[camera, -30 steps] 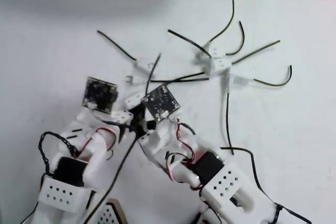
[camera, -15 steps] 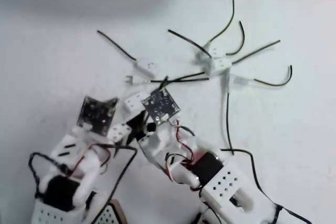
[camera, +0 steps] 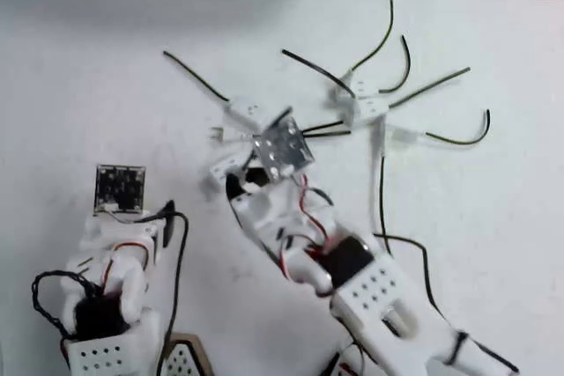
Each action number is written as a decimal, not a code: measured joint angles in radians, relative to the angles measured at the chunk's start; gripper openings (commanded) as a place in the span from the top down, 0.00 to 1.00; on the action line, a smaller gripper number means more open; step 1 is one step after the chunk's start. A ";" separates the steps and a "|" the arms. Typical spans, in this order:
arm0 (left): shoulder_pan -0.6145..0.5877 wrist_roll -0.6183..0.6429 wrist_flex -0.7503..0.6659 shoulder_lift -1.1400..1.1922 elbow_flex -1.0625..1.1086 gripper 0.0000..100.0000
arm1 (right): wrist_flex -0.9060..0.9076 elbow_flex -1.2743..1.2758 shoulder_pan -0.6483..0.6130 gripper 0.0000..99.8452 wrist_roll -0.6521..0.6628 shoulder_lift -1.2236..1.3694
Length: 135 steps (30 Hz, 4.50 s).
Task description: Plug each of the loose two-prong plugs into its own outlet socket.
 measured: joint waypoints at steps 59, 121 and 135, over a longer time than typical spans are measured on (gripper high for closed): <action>-0.071 0.000 -0.014 -0.009 0.011 0.74 | -0.098 -0.388 0.011 0.98 0.172 0.855; -0.071 0.000 -0.014 -0.009 0.017 0.74 | 0.422 -0.681 0.634 0.98 0.199 0.796; -0.071 0.000 -0.014 -0.009 0.017 0.74 | 0.399 -0.744 0.629 0.98 0.230 0.994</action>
